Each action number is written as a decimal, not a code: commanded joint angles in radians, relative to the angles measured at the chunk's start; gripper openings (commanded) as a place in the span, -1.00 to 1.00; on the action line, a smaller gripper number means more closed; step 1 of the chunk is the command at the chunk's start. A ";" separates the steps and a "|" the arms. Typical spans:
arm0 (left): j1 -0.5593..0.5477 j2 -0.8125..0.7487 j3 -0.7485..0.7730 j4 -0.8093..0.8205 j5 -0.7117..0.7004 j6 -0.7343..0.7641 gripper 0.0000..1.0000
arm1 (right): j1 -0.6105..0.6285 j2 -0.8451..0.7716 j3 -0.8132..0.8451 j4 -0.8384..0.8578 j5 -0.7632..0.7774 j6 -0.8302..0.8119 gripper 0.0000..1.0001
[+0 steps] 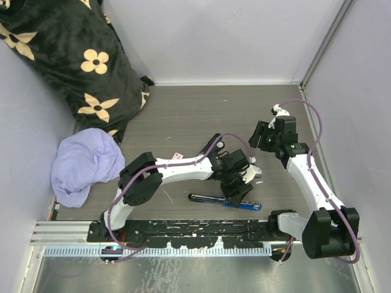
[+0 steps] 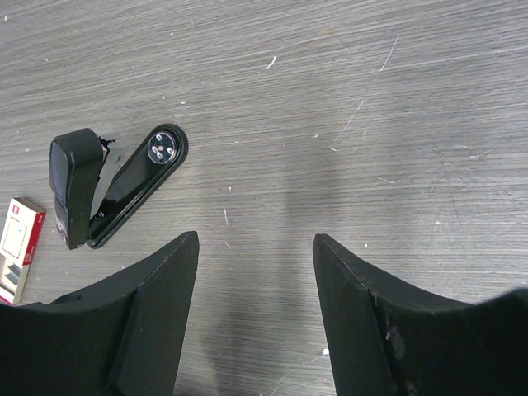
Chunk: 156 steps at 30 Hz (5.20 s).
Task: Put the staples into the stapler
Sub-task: Adjust the stapler at the center of the board, then pick up the stapler.
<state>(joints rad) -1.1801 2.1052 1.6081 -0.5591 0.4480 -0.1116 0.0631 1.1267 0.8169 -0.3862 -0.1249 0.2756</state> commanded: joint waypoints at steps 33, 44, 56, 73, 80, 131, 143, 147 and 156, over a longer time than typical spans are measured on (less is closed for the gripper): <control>-0.016 -0.073 -0.015 0.036 0.004 0.001 0.00 | -0.005 -0.003 0.005 0.043 -0.001 -0.006 0.27; -0.034 -0.085 -0.036 0.038 -0.017 0.009 -0.01 | -0.005 -0.004 0.004 0.043 -0.001 -0.006 0.28; -0.041 -0.115 -0.039 0.055 -0.023 0.003 -0.01 | -0.005 -0.003 0.004 0.043 0.000 -0.006 0.27; -0.055 -0.113 -0.063 0.058 -0.010 -0.014 -0.01 | -0.005 -0.003 0.004 0.040 -0.001 -0.005 0.27; -0.056 -0.133 -0.073 0.061 -0.019 -0.017 -0.01 | -0.006 -0.006 0.004 0.040 -0.001 -0.006 0.27; 0.668 -0.812 -0.610 0.118 -0.297 -0.196 0.59 | 0.328 -0.082 -0.110 -0.041 -0.301 0.072 0.11; 0.621 -0.902 -0.658 0.159 -0.394 -0.259 0.41 | 0.533 -0.324 -0.207 -0.273 -0.058 0.503 0.09; 0.446 -0.905 -0.656 0.208 -0.417 -0.401 0.41 | 0.582 -0.396 -0.237 -0.321 -0.006 0.634 0.00; 0.124 -0.862 -0.777 0.547 -0.452 -0.772 0.11 | 0.667 -0.427 -0.265 -0.394 0.057 0.726 -0.11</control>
<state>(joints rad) -0.9642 1.2285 0.8612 -0.2348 0.0330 -0.6991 0.6998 0.7177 0.5545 -0.7418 -0.1314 0.9279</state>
